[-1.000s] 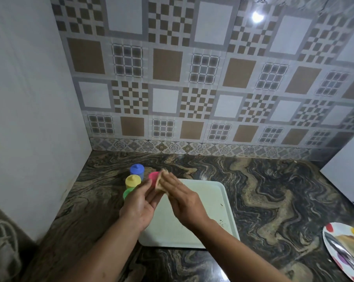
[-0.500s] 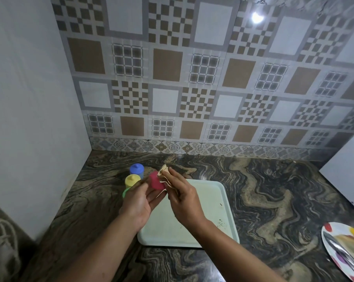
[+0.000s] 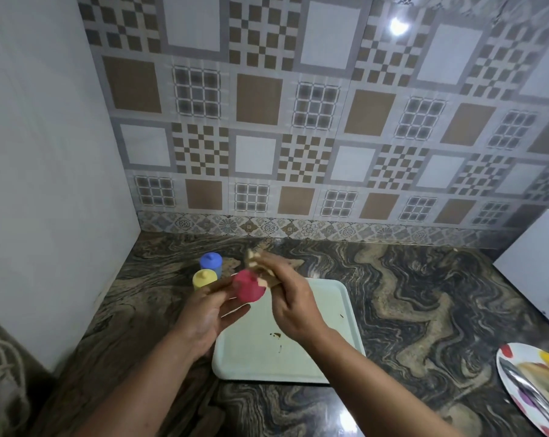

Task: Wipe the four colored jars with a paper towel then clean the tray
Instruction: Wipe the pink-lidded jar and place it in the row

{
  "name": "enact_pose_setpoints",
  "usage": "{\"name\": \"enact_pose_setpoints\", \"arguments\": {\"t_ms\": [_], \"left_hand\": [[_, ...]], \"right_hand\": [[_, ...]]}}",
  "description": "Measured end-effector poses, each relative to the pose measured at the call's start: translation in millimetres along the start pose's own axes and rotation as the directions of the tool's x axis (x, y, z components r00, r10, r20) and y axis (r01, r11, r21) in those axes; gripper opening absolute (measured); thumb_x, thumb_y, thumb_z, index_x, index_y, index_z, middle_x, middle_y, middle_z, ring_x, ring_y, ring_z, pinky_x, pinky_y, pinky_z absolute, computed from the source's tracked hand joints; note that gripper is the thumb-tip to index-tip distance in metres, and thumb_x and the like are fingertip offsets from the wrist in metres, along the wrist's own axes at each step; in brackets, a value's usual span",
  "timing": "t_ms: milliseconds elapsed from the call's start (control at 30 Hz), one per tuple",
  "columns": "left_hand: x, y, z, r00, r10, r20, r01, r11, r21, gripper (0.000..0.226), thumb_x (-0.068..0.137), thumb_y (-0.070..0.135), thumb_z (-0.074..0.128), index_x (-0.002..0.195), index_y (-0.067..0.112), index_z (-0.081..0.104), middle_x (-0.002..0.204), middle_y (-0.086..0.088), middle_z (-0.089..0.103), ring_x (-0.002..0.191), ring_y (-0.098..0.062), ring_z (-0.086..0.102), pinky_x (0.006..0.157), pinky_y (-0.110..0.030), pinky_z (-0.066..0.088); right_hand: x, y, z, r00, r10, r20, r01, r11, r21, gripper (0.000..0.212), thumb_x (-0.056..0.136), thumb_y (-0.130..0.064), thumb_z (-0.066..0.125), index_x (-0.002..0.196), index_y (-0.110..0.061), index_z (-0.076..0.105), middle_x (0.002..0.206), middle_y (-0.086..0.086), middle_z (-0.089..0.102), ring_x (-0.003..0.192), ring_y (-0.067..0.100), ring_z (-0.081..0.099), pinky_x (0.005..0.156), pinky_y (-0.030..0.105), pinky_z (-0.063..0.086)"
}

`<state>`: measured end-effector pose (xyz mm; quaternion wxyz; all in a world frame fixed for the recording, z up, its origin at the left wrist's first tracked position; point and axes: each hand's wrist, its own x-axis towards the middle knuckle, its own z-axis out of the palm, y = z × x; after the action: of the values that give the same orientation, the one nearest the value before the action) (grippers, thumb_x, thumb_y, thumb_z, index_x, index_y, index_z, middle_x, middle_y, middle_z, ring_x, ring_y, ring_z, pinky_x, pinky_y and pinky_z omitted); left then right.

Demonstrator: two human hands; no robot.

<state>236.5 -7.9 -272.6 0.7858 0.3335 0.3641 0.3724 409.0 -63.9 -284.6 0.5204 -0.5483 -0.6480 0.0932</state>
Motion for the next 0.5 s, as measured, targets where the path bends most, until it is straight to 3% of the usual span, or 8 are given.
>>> {"name": "enact_pose_setpoints", "arguments": {"t_ms": [33, 67, 100, 167, 233, 300, 367, 500], "left_hand": [[-1.7, 1.3, 1.9, 1.0, 0.017, 0.025, -0.017, 1.0, 0.021, 0.018, 0.094, 0.006, 0.06, 0.104, 0.012, 0.074, 0.107, -0.015, 0.076, 0.089, -0.021, 0.075, 0.089, -0.04, 0.057], [-2.9, 2.0, 2.3, 0.998, 0.028, 0.062, -0.03, 0.999, 0.029, 0.019, 0.092, 0.008, 0.062, 0.103, 0.014, 0.076, 0.107, -0.013, 0.077, 0.091, -0.021, 0.075, 0.088, -0.039, 0.057], [-4.7, 2.5, 2.3, 0.995, 0.034, 0.094, -0.035, 0.999, 0.008, 0.02, 0.088, 0.011, 0.064, 0.102, 0.015, 0.078, 0.107, -0.011, 0.077, 0.093, -0.021, 0.075, 0.086, -0.04, 0.059], [-6.7, 5.1, -0.9, 0.99, 0.054, 0.128, -0.05, 0.998, -0.036, 0.022, 0.084, 0.01, 0.066, 0.101, 0.014, 0.079, 0.107, -0.01, 0.077, 0.094, -0.022, 0.074, 0.082, -0.039, 0.062], [-4.2, 6.1, -4.1, 0.987, 0.105, 0.125, -0.115, 0.991, 0.07, 0.024, 0.088, 0.007, 0.066, 0.108, 0.015, 0.077, 0.11, -0.01, 0.076, 0.097, -0.022, 0.074, 0.079, -0.036, 0.063], [-0.1, 4.0, -4.1, 0.982, 0.171, 0.079, -0.183, 0.963, 0.197, 0.025, 0.092, 0.005, 0.066, 0.11, 0.019, 0.076, 0.111, -0.008, 0.077, 0.098, -0.022, 0.073, 0.074, -0.031, 0.063], [5.1, -1.9, -4.5, 0.973, 0.231, 0.01, -0.224, 0.931, 0.289, 0.026, 0.093, 0.004, 0.067, 0.106, 0.024, 0.076, 0.109, -0.004, 0.077, 0.096, -0.019, 0.074, 0.068, -0.028, 0.062], [14.8, -14.8, -7.4, 0.934, 0.352, -0.069, -0.282, 0.84, 0.463, 0.028, 0.093, 0.008, 0.069, 0.104, 0.034, 0.074, 0.113, -0.001, 0.075, 0.097, -0.015, 0.074, 0.073, -0.033, 0.063]], "right_hand": [[-2.6, -1.5, 2.6, 0.998, -0.007, 0.057, 0.005, 0.999, 0.039, 0.057, 0.092, 0.018, 0.044, 0.136, -0.011, 0.066, 0.139, 0.006, 0.067, 0.132, 0.016, 0.061, 0.111, 0.032, 0.049], [-3.6, -3.6, 4.4, 0.992, 0.085, 0.097, -0.099, 0.984, 0.146, 0.052, 0.094, 0.015, 0.042, 0.13, -0.012, 0.069, 0.128, 0.009, 0.071, 0.118, 0.021, 0.067, 0.101, 0.036, 0.055], [-2.0, -4.9, 4.1, 0.954, 0.269, 0.133, -0.298, 0.904, 0.306, 0.044, 0.098, 0.01, 0.041, 0.121, -0.012, 0.072, 0.109, 0.013, 0.073, 0.096, 0.028, 0.069, 0.083, 0.038, 0.058], [4.2, -5.8, -3.3, 0.778, 0.557, 0.291, -0.622, 0.618, 0.481, 0.032, 0.104, 0.001, 0.038, 0.105, -0.007, 0.069, 0.082, 0.025, 0.059, 0.071, 0.034, 0.058, 0.062, 0.038, 0.054], [6.1, -5.3, -7.3, 0.669, 0.644, 0.372, -0.721, 0.437, 0.538, 0.035, 0.106, -0.001, 0.036, 0.102, -0.009, 0.07, 0.081, 0.028, 0.059, 0.067, 0.036, 0.059, 0.067, 0.046, 0.058], [6.6, -7.6, -8.3, 0.647, 0.657, 0.388, -0.711, 0.334, 0.619, 0.029, 0.106, -0.005, 0.042, 0.108, -0.01, 0.071, 0.083, 0.028, 0.065, 0.063, 0.035, 0.064, 0.084, 0.061, 0.058], [6.0, -10.4, -8.0, 0.665, 0.624, 0.411, -0.706, 0.344, 0.619, 0.017, 0.104, -0.007, 0.056, 0.115, -0.003, 0.068, 0.084, 0.025, 0.068, 0.063, 0.035, 0.066, 0.089, 0.065, 0.054], [1.0, -10.8, -1.2, 0.685, 0.624, 0.375, -0.705, 0.442, 0.554, 0.03, 0.094, -0.006, 0.073, 0.123, -0.002, 0.066, 0.089, 0.03, 0.069, 0.063, 0.035, 0.068, 0.072, 0.047, 0.059]]}}
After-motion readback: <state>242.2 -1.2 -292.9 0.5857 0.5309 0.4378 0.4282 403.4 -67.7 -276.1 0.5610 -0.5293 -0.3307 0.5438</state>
